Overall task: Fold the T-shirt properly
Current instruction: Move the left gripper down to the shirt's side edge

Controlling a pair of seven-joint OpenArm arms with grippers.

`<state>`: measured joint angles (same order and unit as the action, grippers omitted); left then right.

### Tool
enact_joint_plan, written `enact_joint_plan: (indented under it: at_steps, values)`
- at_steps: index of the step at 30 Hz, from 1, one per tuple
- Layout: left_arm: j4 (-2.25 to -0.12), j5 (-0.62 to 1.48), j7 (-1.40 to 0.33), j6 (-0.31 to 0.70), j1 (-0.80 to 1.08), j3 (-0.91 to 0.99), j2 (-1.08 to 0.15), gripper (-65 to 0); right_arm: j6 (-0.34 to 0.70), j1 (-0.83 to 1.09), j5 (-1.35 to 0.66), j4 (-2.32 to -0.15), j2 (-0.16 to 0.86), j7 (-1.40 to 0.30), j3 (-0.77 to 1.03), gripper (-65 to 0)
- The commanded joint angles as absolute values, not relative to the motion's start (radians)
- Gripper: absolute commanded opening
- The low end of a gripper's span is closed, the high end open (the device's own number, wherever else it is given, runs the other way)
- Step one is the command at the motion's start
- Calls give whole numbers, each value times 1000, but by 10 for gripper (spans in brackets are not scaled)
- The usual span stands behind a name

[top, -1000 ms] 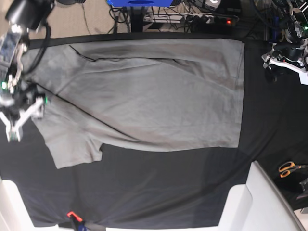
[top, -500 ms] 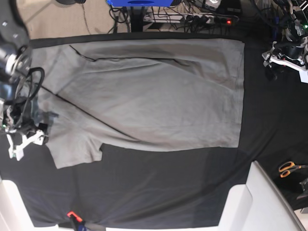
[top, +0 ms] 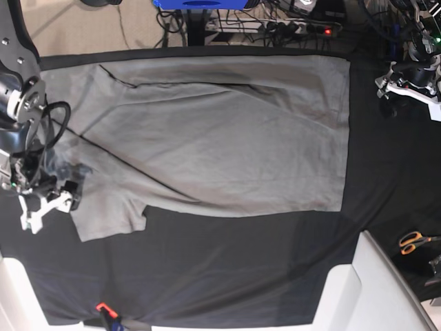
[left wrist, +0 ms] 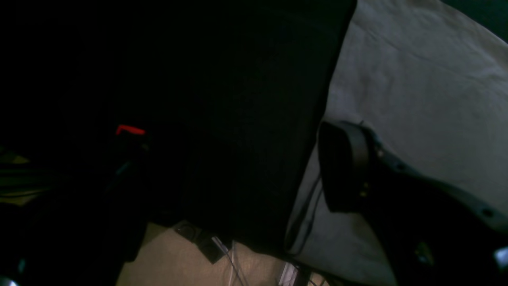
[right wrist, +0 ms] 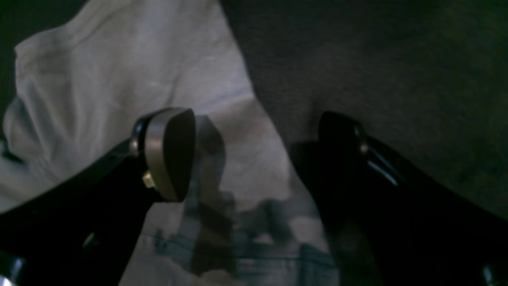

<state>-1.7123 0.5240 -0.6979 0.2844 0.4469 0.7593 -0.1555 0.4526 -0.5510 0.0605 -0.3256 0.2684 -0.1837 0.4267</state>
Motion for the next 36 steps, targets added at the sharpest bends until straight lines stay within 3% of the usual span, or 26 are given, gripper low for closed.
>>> enact_joint_plan:
  at_steps: [1, 4, 14, 18, 22, 30, 36]
  values:
    - [-1727, 533, -679, 286, 449, 765, -173, -165, 460, -584, 51, -337, 282, -171, 400, -204]
    - [-1725, 533, -679, 286, 449, 765, -173, -165, 460, -584, 50, -340, 271, -170, 340, -242]
    - [-1587, 532, -679, 286, 349, 765, -180, -151, 453, -591, 50, -338, 266, -170, 334, -650]
    - [-1523, 532, -679, 286, 269, 693, -225, -137, 453, -591, 51, -338, 266, -170, 331, -650]
    - [-1414, 535, -680, 285, 137, 564, -282, 0, 453, -588, 50, -338, 266, -170, 332, -650]
    - [-992, 521, -702, 283, -145, 515, -291, 0, 456, -582, 50, -338, 265, -170, 331, -650]
    - [-885, 337, -700, 283, -294, 513, -280, 0, 456, -555, 51, -367, 269, -170, 335, -650]
